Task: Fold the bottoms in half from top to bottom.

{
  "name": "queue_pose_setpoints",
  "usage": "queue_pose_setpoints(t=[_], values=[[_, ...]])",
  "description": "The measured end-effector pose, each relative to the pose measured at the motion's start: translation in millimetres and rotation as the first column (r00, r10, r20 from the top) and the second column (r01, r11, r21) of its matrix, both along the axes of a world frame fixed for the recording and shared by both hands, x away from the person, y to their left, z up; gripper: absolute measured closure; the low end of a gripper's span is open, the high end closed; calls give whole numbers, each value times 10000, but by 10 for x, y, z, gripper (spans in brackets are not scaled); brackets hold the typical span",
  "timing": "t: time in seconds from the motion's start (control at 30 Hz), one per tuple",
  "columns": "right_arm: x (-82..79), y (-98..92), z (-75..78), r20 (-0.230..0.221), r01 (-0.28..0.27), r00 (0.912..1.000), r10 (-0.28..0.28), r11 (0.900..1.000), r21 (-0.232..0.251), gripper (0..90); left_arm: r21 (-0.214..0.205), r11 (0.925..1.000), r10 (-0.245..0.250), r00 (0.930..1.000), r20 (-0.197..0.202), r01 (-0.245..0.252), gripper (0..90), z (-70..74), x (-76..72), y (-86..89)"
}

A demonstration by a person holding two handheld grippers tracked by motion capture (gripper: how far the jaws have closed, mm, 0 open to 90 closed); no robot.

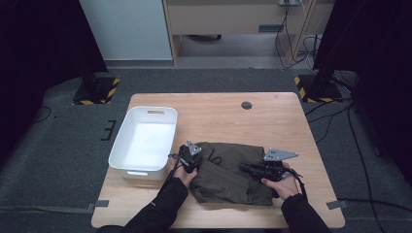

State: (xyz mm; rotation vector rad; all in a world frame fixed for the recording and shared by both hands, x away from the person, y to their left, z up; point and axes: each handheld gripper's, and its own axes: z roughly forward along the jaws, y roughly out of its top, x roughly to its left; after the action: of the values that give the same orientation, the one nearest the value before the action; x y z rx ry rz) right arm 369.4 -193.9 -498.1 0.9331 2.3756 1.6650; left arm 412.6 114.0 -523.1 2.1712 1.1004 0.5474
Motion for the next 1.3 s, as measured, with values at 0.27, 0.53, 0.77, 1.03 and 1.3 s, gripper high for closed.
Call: queue_pose_setpoints(t=[0.27, 0.53, 0.77, 1.03, 1.3], values=[[-12, -1, 0, 47, -39, 10000, 39, 10000, -55, 809, -216, 9997, -119, 9998, -182, 115, 478, 98, -88, 52], [100, -53, 68, 161, 1126, 9936, -1122, 9933, -260, 541, -286, 9995, -119, 9998, -177, 114, 403, 95, -130, 29], [538, -6, 9, 520, 2905, 9569, -2858, 9415, -1711, 442, -368, 9992, -163, 9998, -79, 160, 390, 123, -144, 35], [693, 61, -157, 26, 2971, 9529, -3034, 9314, -2104, 421, -1272, 9919, -10, 9999, 162, 30, 380, 253, -186, 53], [716, 90, -311, -198, 2868, 9525, -3038, 9170, -2772, 386, -2517, 9664, -476, 9986, 250, 524, 400, 492, -267, -4]])
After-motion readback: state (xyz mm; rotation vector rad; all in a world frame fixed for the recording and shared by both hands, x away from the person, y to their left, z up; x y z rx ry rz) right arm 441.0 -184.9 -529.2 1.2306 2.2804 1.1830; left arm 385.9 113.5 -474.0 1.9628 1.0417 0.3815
